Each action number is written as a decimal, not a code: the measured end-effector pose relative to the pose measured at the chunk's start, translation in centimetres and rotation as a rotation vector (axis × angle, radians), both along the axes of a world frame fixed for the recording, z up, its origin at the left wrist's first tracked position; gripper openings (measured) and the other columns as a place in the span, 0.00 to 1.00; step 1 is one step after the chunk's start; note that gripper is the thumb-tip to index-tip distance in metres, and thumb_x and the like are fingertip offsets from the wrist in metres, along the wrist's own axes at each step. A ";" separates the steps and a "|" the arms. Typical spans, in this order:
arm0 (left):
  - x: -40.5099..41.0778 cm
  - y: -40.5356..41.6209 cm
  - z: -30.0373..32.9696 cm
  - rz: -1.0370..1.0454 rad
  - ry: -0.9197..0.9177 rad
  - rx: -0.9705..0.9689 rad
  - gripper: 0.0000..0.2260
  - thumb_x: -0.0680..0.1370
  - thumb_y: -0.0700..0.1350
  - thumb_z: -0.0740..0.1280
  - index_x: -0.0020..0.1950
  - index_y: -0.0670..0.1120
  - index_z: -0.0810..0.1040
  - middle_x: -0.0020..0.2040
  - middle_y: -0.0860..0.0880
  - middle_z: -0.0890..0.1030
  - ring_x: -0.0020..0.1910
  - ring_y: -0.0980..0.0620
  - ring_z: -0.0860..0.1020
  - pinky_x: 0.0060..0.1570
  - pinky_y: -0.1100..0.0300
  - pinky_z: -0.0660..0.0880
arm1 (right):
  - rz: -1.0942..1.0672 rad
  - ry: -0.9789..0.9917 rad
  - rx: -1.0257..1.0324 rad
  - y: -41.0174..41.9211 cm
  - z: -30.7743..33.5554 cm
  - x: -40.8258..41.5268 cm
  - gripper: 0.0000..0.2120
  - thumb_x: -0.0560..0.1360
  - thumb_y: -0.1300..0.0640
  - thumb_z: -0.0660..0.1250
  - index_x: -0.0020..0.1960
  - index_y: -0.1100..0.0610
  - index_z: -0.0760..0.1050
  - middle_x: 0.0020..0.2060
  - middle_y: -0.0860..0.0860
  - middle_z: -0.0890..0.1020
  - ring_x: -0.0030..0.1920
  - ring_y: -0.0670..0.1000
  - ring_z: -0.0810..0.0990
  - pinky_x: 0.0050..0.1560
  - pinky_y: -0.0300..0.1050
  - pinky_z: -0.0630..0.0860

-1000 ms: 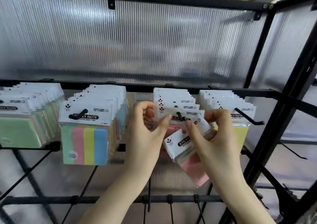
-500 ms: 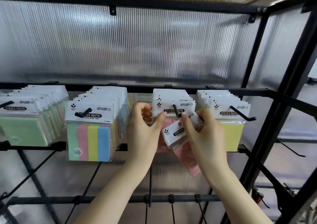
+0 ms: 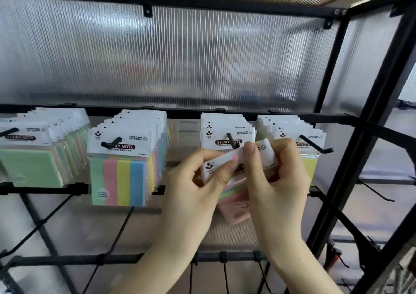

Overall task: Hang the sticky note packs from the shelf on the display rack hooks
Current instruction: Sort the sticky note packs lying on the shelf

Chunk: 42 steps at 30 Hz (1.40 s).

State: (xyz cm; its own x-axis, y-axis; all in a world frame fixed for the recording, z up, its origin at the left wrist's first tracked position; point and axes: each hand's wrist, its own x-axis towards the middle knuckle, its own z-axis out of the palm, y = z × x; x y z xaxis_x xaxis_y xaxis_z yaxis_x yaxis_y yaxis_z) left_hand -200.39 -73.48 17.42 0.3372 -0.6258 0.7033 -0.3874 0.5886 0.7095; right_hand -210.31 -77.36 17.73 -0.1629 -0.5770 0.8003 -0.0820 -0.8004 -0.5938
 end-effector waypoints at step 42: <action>0.3 -4.1 -1.3 0.263 0.053 -0.031 0.14 0.74 0.41 0.71 0.55 0.51 0.70 0.49 0.54 0.75 0.50 0.57 0.74 0.52 0.68 0.70 | 0.194 0.034 0.169 -3.6 -2.2 -0.3 0.11 0.76 0.63 0.67 0.49 0.48 0.71 0.43 0.43 0.80 0.43 0.42 0.79 0.44 0.31 0.72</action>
State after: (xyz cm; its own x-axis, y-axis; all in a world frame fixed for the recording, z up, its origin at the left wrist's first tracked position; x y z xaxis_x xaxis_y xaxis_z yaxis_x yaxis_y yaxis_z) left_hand -200.14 -77.56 16.10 0.5225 -0.4901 0.6977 -0.4928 0.4942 0.7162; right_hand -210.62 -80.99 15.53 -0.0109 -0.7207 0.6931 0.0408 -0.6929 -0.7198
